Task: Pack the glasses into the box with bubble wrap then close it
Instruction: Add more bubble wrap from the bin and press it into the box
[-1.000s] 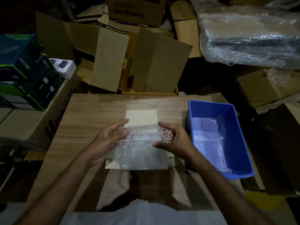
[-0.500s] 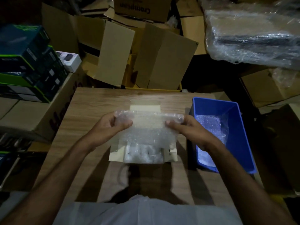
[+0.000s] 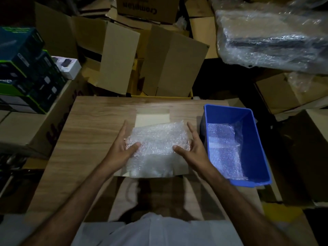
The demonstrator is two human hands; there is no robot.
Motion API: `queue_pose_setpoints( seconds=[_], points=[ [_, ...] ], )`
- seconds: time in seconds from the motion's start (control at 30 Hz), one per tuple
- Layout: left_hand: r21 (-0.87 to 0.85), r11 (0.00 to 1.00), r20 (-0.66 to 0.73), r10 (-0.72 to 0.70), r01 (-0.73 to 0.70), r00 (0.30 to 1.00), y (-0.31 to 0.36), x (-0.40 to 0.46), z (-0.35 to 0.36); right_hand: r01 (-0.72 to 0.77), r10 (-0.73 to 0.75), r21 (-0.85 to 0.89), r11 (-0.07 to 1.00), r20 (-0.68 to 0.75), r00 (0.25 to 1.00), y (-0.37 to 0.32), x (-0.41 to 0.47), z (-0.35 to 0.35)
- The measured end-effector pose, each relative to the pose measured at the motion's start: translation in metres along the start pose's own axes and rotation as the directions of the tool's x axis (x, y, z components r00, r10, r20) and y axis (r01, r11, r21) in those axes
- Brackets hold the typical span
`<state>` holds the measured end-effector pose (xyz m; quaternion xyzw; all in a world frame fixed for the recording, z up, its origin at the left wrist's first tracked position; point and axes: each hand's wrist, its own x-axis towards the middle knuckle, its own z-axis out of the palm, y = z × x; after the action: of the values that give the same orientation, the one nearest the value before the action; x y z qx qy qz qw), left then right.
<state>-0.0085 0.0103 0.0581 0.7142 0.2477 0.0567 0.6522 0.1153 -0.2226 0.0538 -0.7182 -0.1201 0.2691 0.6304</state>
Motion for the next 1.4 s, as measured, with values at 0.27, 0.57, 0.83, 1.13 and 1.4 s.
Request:
queue_pose_setpoints(
  seconds=[0.27,0.57,0.83,1.13,1.4],
  points=[
    [0.047,0.999,0.151,0.008,-0.015,0.989,0.002,0.006,-0.011,0.085,-0.055,-0.284,0.955,0.113,0.992,-0.001,0.011,-0.016],
    [0.579,0.797,0.103,0.138,-0.173,0.985,0.003,0.014,-0.018,0.211,-0.151,-0.524,0.825,0.156,0.976,-0.011,0.017,-0.018],
    [0.219,0.974,0.295,-0.014,-0.053,0.955,-0.011,0.007,-0.035,0.114,-0.057,-0.238,0.965,0.233,0.971,0.01,0.006,-0.021],
    [0.167,0.986,0.235,-0.027,-0.013,0.972,-0.036,0.011,-0.028,0.086,-0.045,-0.213,0.973,0.19,0.981,0.038,0.011,-0.006],
    [0.097,0.961,0.165,-0.271,0.258,0.948,-0.032,0.016,-0.024,-0.205,0.224,-0.129,0.97,0.157,0.962,0.044,0.026,-0.003]
  ],
)
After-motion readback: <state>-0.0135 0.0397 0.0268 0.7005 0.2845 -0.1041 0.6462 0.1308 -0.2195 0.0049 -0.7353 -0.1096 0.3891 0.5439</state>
